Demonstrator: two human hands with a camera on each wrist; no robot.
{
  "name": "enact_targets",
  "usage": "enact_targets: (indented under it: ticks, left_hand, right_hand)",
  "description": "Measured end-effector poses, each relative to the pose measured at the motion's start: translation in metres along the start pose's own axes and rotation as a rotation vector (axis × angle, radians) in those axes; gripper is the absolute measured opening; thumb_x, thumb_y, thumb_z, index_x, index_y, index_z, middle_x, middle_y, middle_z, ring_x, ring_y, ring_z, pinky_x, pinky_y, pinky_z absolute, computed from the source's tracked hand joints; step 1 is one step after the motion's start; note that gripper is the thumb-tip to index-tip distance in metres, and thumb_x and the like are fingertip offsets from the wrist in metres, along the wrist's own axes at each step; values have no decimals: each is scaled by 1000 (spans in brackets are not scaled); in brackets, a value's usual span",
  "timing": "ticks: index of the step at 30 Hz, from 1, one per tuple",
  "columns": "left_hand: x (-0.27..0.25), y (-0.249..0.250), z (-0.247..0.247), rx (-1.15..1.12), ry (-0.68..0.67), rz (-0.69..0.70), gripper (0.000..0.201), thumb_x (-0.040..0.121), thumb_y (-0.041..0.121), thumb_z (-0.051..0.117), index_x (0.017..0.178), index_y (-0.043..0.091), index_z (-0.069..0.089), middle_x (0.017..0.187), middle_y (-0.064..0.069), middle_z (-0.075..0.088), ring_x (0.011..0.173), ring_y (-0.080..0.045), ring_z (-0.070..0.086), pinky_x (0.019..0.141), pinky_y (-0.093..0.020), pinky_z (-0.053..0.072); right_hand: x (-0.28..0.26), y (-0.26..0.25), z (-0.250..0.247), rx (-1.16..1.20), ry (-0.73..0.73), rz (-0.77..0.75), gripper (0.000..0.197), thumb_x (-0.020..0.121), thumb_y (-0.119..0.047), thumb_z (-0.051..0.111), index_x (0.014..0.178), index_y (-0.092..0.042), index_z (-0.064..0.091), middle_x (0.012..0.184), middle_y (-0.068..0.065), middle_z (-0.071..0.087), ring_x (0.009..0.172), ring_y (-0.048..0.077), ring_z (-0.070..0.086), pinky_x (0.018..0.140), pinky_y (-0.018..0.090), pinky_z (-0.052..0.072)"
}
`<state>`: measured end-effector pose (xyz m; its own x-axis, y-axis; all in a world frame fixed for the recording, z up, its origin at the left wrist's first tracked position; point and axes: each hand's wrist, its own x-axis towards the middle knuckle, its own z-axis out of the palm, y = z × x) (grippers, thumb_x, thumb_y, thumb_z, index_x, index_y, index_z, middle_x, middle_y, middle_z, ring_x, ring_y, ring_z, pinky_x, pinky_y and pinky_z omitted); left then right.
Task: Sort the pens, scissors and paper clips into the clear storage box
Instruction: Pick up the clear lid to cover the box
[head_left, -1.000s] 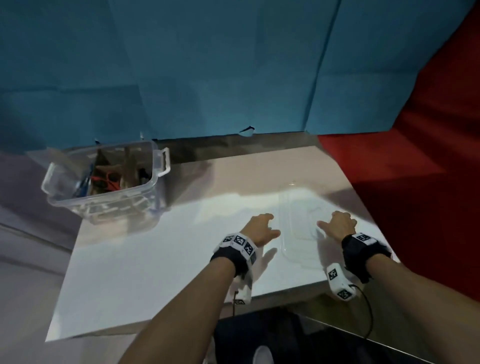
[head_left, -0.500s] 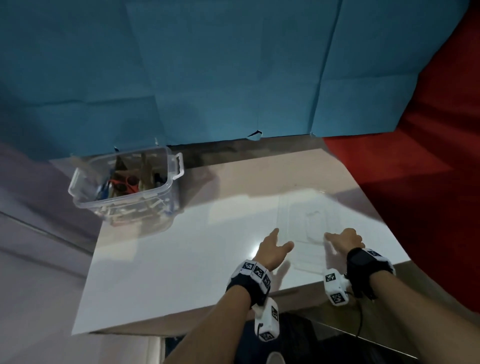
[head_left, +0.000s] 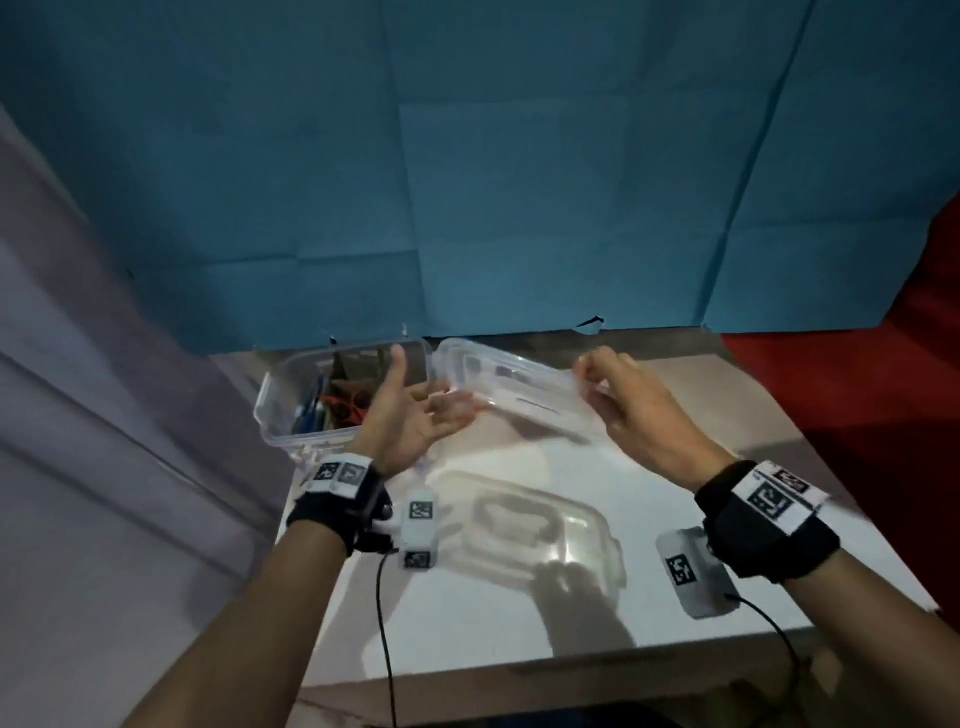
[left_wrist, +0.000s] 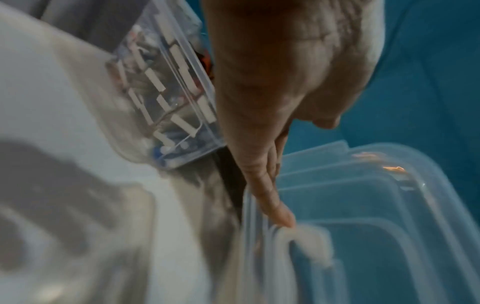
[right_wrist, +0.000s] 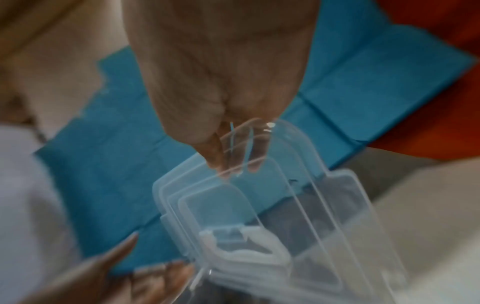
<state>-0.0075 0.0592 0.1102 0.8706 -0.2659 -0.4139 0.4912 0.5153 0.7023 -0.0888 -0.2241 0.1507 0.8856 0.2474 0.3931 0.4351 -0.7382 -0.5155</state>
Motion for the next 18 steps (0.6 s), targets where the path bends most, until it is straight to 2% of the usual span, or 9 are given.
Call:
enact_targets:
  ticks: [2,4,6,9,11,13,15,17,18]
  left_hand:
    - [-12,42,-6,-110,-49,17,82,93,59,56,135,-11,41,130,-34,60,114,-48,64,90,-53,58]
    - [-20,72,-13,-75,-51,70,52,102,24,51,140,-11,43,117,-29,69,100,-39,73,75,-44,64]
    - [-21,97,-30,3,-11,175,42,100,1,45,140,-12,43,116,-29,69,96,-36,74,72,-42,64]
    - [-19,123,-72,73,26,274,44,95,-5,48,139,-8,47,122,-27,67,104,-32,72,77,-37,63]
    - [-18,132,-104,39,64,295,43,96,-6,46,139,-6,48,117,-24,69,101,-27,74,75,-33,63]
    - [-13,135,-133,-2,74,306,40,100,-4,42,140,-4,49,126,-24,67,102,-27,74,77,-35,63]
    - [-5,133,-157,4,78,303,41,104,0,40,145,0,47,138,-21,59,110,-29,70,82,-39,63]
    - [4,127,-174,59,139,293,39,105,4,40,142,2,50,138,-19,60,109,-28,71,83,-38,62]
    - [7,124,-180,111,205,292,36,105,5,41,137,0,55,134,-21,62,104,-28,72,82,-38,62]
  right_hand:
    - [14,-21,19,-108,-25,-180,18,99,-9,50,111,-23,48,108,-6,56,96,18,49,77,37,49]
    - [26,-27,39,-148,-98,-292,26,95,-9,57,116,-23,51,118,-10,55,106,18,47,88,35,46]
    - [41,-30,55,-119,-134,-338,25,95,-28,63,118,-25,55,124,-13,54,112,17,45,95,33,43]
    - [67,-31,76,108,-101,-27,44,91,-55,58,124,-27,58,131,-12,51,122,13,39,98,29,38]
    - [89,-24,94,226,-38,272,54,92,-57,56,135,-25,52,138,-6,48,127,14,39,101,34,38]
    - [110,-20,114,531,-63,521,62,93,-56,55,141,-18,46,138,2,51,122,19,51,101,39,45]
    - [128,-24,132,892,-139,665,54,95,-46,59,134,-9,53,117,7,58,94,17,62,82,34,54]
    - [141,-35,148,941,-164,696,36,97,-31,60,121,-4,59,98,6,63,69,11,61,60,24,52]
    - [148,-38,158,889,-162,712,30,99,-26,59,118,-4,60,97,6,66,66,10,61,56,23,49]
